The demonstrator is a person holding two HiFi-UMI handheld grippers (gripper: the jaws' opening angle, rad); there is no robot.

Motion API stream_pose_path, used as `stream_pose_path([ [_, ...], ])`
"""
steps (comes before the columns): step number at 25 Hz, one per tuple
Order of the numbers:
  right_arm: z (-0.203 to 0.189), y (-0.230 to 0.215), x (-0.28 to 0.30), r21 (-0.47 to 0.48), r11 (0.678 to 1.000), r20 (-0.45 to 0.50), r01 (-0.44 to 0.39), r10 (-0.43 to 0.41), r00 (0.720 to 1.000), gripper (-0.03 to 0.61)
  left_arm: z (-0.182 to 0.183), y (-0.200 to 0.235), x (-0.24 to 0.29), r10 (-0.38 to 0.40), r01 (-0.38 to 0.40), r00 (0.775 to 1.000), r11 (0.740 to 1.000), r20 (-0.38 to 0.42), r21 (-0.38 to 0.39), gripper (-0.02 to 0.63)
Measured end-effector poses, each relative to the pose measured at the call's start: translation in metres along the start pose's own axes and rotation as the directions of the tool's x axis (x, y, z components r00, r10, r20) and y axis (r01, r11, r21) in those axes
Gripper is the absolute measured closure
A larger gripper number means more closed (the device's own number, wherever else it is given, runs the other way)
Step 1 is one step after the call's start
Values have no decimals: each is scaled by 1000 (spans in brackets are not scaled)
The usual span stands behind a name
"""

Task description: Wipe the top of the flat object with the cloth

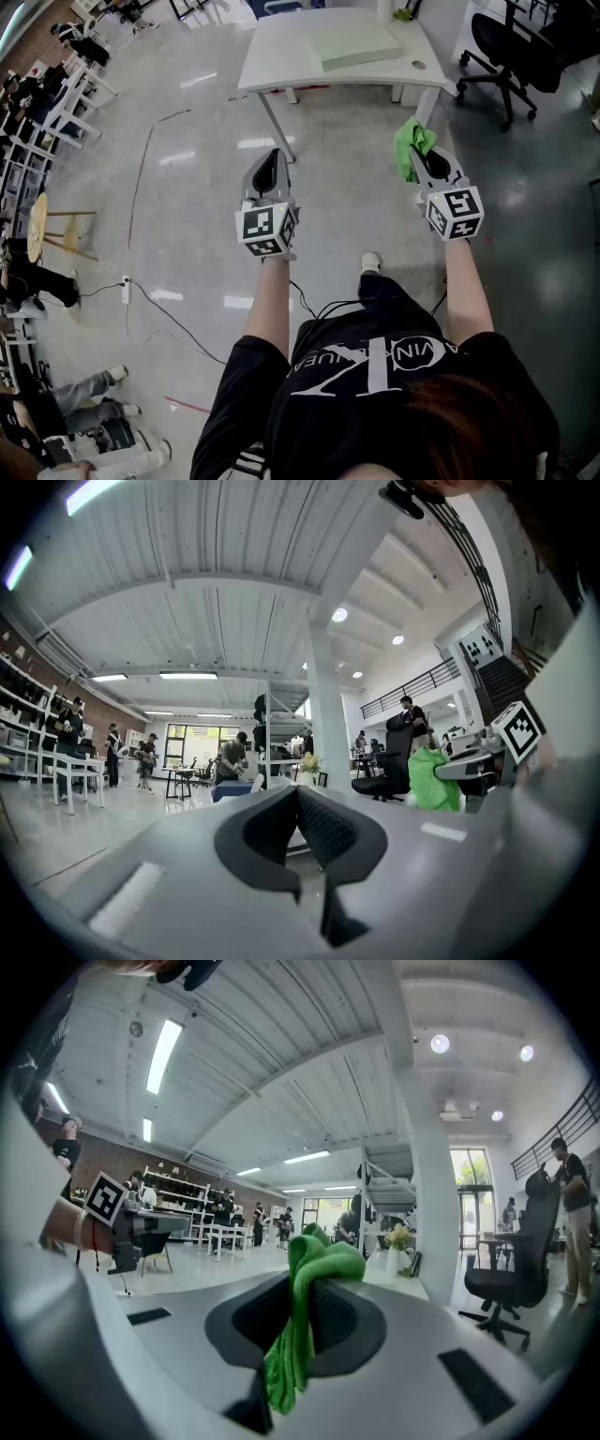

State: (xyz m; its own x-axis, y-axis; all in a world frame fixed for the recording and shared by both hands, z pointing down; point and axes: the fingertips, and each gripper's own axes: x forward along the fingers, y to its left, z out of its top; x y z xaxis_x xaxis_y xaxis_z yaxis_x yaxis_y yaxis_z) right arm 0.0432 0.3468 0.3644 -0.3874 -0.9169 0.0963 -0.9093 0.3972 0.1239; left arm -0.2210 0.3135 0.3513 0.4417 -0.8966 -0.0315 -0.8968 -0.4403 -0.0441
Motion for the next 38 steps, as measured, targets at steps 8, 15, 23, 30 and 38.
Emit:
stream_pose_path([
  [8,-10,-25,30,2,1000,-10,-1,1,1000,543,-15,7,40,8,-9,1000,1000,-16,-19,601],
  [15,-15,-51,52,12,1000,-22,-5,5,1000,543,-20,9,73,20,-21,999,1000,-36,-23,601],
  [23,-18,-80,91,14,999,-21,-38,39,999,543,-24,27,111,73,-74,995,997,-67,-8,601],
  [30,-13,-111,123,-3,997,-5,-82,82,997,543,-18,33,152,112,-112,992,994,-53,1,601],
  [38,-14,-127,150,-25,992,-30,-124,123,992,543,-23,30,192,105,-106,992,994,-63,-8,601],
])
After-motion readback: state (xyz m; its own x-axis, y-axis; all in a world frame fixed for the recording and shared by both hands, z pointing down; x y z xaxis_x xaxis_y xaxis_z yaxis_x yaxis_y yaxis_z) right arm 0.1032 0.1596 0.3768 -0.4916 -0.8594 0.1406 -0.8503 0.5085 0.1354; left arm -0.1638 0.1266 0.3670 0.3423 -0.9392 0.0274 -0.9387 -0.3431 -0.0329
